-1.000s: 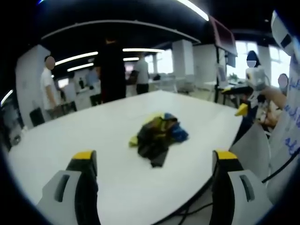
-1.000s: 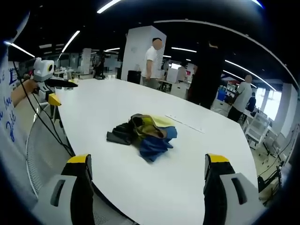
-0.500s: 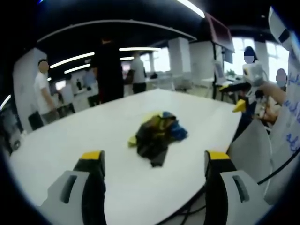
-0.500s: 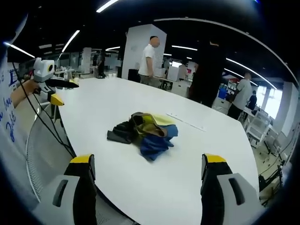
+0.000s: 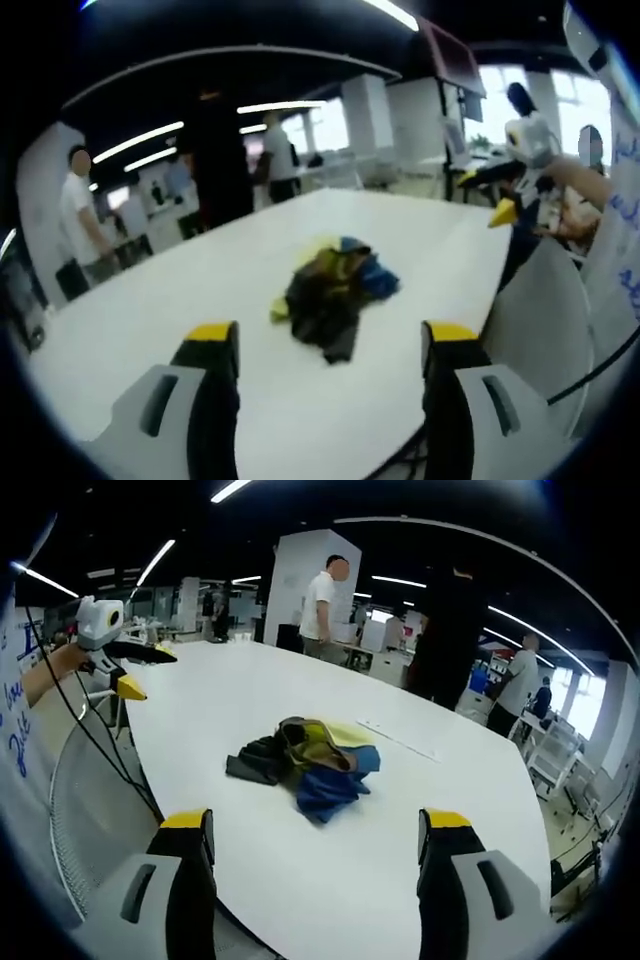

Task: Fold the garment on the visible template until the final outline fits inside the template.

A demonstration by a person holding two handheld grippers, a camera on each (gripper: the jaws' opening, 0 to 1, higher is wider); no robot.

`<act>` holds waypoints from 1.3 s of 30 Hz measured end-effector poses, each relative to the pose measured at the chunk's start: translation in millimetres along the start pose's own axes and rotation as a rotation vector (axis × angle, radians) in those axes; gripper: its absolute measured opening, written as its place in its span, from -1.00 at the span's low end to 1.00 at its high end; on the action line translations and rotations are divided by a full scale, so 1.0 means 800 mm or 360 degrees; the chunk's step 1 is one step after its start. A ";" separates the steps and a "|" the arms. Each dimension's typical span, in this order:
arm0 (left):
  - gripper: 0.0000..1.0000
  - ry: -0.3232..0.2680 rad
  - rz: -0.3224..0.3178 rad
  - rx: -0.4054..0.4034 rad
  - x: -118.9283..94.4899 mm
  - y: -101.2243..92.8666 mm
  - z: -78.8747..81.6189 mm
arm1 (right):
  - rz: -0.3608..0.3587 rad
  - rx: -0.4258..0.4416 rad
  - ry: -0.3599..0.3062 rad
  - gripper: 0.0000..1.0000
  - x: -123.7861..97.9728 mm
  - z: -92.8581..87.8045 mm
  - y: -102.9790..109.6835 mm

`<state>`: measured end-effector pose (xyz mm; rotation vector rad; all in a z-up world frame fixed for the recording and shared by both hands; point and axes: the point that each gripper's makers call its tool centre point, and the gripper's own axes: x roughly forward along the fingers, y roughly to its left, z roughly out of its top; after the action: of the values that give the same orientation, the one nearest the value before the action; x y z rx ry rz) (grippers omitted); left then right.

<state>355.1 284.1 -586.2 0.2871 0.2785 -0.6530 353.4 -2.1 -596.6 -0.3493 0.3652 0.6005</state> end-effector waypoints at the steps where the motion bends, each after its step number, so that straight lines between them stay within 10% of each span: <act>1: 0.37 0.0002 -0.0007 0.0014 0.003 0.001 0.002 | 0.0004 -0.0006 0.0002 0.62 0.001 0.000 0.000; 39: -0.32 0.0015 -0.0218 0.0645 0.152 0.009 0.027 | -0.0011 -0.0046 0.0035 0.11 0.037 -0.019 -0.020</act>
<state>455.7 214.4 -606.3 0.6634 0.1736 -0.8428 382.0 -6.7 -619.2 -0.3852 0.3765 0.5962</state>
